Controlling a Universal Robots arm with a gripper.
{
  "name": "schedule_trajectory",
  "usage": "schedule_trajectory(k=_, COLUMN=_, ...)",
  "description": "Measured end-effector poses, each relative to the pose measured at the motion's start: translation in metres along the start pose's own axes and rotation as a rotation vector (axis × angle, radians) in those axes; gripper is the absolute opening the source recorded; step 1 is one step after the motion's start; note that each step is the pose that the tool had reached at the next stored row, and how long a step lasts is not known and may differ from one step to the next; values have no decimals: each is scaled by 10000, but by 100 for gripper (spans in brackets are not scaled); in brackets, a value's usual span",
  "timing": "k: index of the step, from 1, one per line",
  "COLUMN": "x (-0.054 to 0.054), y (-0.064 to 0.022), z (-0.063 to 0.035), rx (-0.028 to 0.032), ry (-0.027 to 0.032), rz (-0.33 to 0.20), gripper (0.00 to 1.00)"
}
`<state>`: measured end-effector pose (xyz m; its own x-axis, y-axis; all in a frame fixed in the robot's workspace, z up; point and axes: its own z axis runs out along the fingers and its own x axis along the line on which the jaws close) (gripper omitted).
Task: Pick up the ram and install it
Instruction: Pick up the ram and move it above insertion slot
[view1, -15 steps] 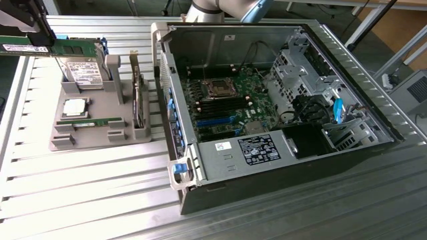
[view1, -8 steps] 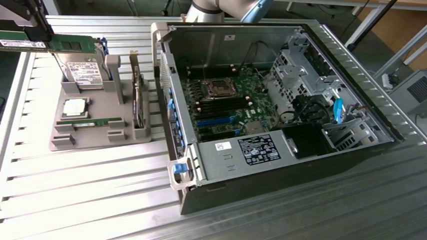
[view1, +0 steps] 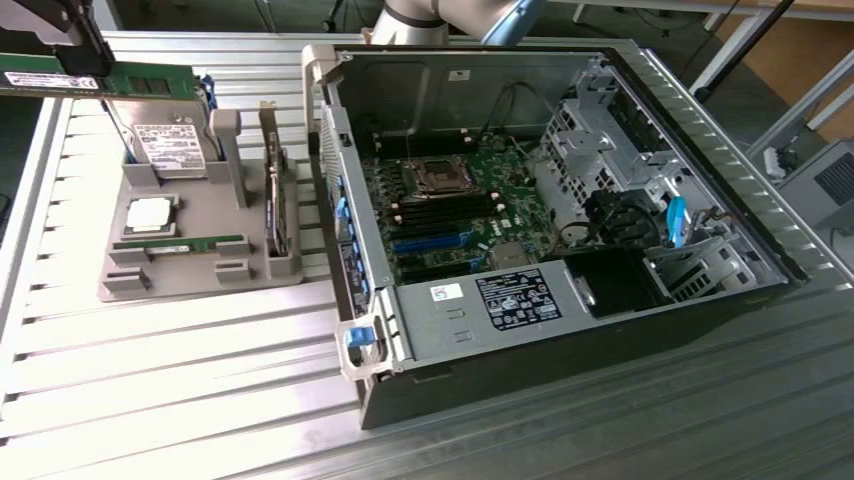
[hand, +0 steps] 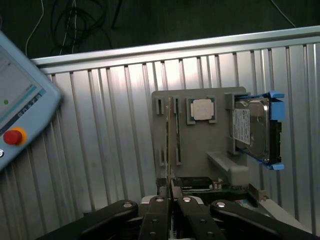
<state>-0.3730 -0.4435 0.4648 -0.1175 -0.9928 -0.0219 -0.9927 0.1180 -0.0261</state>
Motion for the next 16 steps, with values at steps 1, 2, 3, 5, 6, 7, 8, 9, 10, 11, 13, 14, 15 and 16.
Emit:
schedule_trajectory(k=1, x=-4, y=-30, z=1, rx=-9, ry=0, rz=0, gripper=11)
schedule_trajectory(k=2, x=-8, y=-66, z=2, rx=-22, ry=2, rz=0, gripper=11)
schedule_trajectory(k=3, x=-11, y=-87, z=3, rx=-31, ry=2, rz=1, gripper=11)
schedule_trajectory(k=5, x=-14, y=-116, z=4, rx=-43, ry=5, rz=1, gripper=11)
schedule_trajectory(k=6, x=-15, y=-130, z=4, rx=-51, ry=6, rz=0, gripper=11)
schedule_trajectory(k=7, x=-19, y=-157, z=5, rx=-63, ry=7, rz=1, gripper=11)
schedule_trajectory(k=8, x=-21, y=-180, z=6, rx=-74, ry=8, rz=1, gripper=11)
schedule_trajectory(k=9, x=-25, y=-207, z=6, rx=-89, ry=10, rz=1, gripper=11)
schedule_trajectory(k=10, x=-28, y=-234, z=7, rx=-102, ry=12, rz=1, gripper=11)
schedule_trajectory(k=11, x=-31, y=-257, z=8, rx=-112, ry=12, rz=2, gripper=11)
schedule_trajectory(k=13, x=-36, y=-303, z=9, rx=-135, ry=15, rz=3, gripper=11)
schedule_trajectory(k=14, x=-38, y=-318, z=9, rx=-143, ry=17, rz=2, gripper=11)
schedule_trajectory(k=15, x=-40, y=-338, z=10, rx=-152, ry=17, rz=3, gripper=11)
schedule_trajectory(k=16, x=-42, y=-351, z=11, rx=-157, ry=18, rz=3, gripper=11)
